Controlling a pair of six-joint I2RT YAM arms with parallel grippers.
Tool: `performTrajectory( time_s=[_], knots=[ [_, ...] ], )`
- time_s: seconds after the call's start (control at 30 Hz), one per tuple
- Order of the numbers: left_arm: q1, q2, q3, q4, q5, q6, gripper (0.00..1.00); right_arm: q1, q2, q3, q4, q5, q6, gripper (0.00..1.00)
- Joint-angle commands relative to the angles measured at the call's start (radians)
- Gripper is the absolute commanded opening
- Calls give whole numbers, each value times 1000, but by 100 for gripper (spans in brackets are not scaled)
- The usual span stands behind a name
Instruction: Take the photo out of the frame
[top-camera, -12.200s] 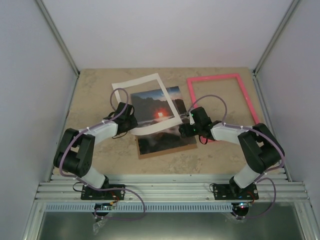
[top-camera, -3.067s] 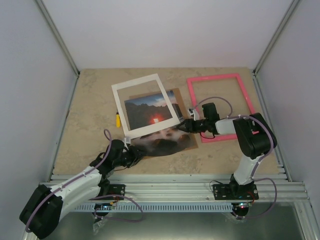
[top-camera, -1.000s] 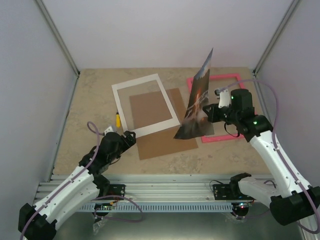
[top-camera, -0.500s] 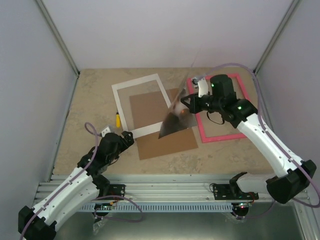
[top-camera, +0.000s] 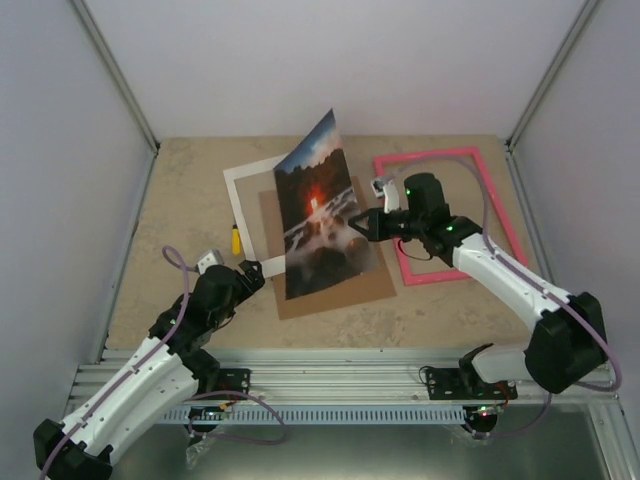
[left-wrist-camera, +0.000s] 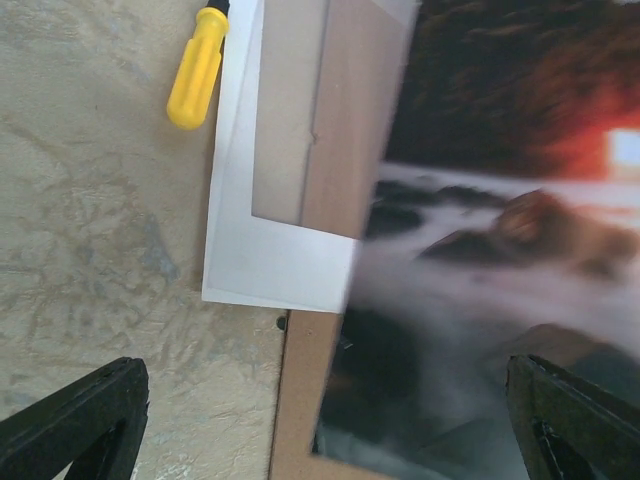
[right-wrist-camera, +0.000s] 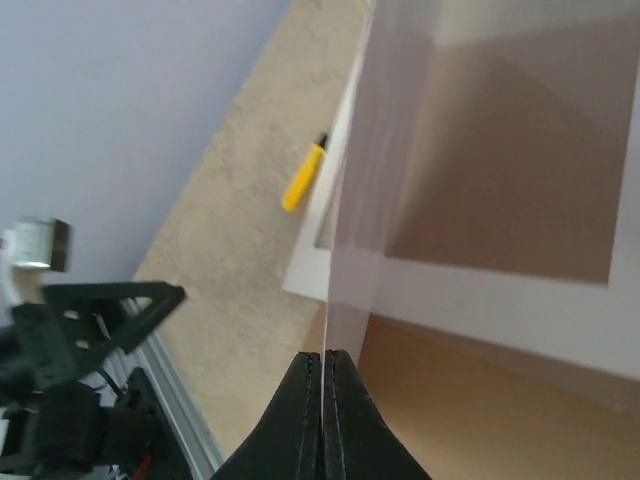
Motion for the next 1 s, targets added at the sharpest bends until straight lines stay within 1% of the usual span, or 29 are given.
performTrajectory(
  time_s=[0.0,0.17,0.3,0.63,0.87,0.97],
  knots=[
    [-3,-6,22,-11,-13,8,99,-30,64,-139,177,-83,76,1],
    [-3,-8,21,-9,-9,7,99,-70,144,-293,329,-106,114,0],
    [-4,-6,23,-8,-6,6,99,-100,190,-350,371,-71,96,0],
    [-4,-6,25,-11,-7,1,99,-146,241,-387,402,-36,95,0],
    [-3,-6,27,-10,-7,3,99,-160,269,-394,385,-28,78,1],
    [-3,-6,27,-9,-6,2,99,-168,280,-394,373,-29,64,5]
  ],
)
